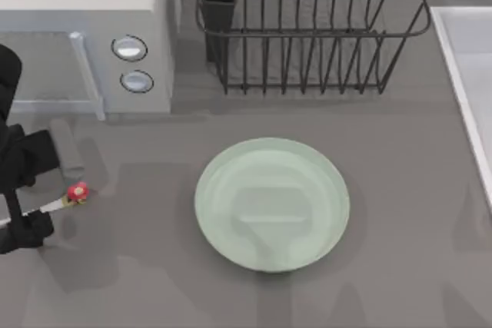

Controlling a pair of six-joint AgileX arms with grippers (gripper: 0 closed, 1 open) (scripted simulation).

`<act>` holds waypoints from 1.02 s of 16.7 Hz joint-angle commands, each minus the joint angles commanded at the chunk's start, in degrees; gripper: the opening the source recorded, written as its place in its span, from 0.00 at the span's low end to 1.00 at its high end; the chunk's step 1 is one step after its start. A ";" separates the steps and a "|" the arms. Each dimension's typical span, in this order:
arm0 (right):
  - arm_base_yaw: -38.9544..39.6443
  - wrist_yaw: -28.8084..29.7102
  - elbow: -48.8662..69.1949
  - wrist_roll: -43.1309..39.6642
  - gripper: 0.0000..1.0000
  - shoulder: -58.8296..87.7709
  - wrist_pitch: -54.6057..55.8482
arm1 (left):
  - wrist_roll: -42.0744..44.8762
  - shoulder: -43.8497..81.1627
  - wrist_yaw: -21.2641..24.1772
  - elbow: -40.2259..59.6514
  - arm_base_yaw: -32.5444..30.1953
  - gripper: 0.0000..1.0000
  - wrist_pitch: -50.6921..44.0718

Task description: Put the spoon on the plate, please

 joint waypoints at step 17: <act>0.00 0.00 0.00 0.00 1.00 0.00 0.00 | 0.00 0.00 0.00 0.00 0.00 0.00 0.00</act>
